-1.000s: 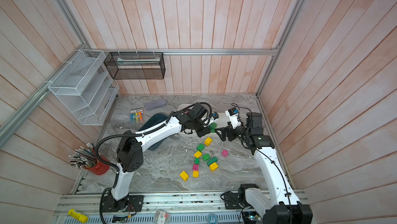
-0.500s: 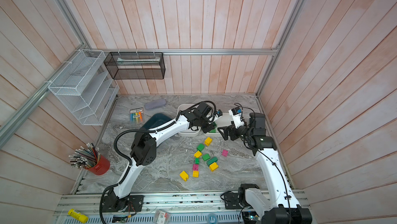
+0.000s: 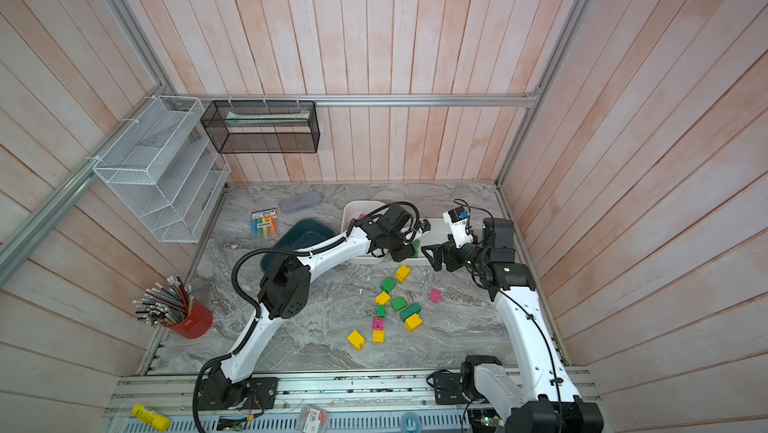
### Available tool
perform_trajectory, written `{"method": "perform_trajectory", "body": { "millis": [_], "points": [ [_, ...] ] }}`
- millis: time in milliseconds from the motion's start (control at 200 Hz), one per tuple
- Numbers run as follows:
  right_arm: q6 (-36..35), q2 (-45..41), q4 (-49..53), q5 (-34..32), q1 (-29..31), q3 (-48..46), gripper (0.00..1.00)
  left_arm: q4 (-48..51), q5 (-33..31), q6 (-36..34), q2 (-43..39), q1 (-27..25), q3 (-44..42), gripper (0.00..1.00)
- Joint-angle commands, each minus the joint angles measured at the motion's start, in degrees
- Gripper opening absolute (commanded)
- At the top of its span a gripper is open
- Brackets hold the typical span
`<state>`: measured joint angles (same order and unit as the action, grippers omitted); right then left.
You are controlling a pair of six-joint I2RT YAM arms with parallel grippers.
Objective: Sort the legos into containers by color
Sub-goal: 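Carry the green brick into the larger white tub and release it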
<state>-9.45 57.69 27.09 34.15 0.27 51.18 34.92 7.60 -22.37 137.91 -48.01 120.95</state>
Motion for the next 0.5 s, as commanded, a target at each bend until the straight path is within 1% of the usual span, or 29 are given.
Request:
{"method": "perform_trajectory", "body": {
  "millis": [0, 160, 285, 340, 395, 495],
  "points": [
    [0.0, 0.2, 0.4, 0.8, -0.4, 1.0, 0.98, 0.0, 2.4, 0.9, -3.1, 0.1, 0.2, 0.68],
    [0.0, 0.3, 0.2, 1.5, -0.4, 1.0, 0.98, 2.1, 4.6, 4.5, -8.8, 0.0, -0.3, 0.71],
    [0.3, 0.3, -0.1, 2.5, -0.3, 0.8, 0.98, 4.4, 4.4, 8.5, -14.8, 0.0, -4.0, 0.72],
    [0.5, 0.4, -0.4, 2.9, -0.4, 0.6, 0.98, 5.8, 4.0, 11.1, -17.9, 0.0, -6.7, 0.72],
    [0.7, 0.4, -0.7, 3.7, -0.4, 0.3, 0.98, 7.0, 4.8, 13.7, -21.2, -0.4, -10.2, 0.72],
    [0.9, 0.5, -1.2, 5.1, -0.3, -0.2, 0.98, 6.8, 4.9, 18.1, -28.5, -1.7, -20.9, 0.72]
  ]
}}
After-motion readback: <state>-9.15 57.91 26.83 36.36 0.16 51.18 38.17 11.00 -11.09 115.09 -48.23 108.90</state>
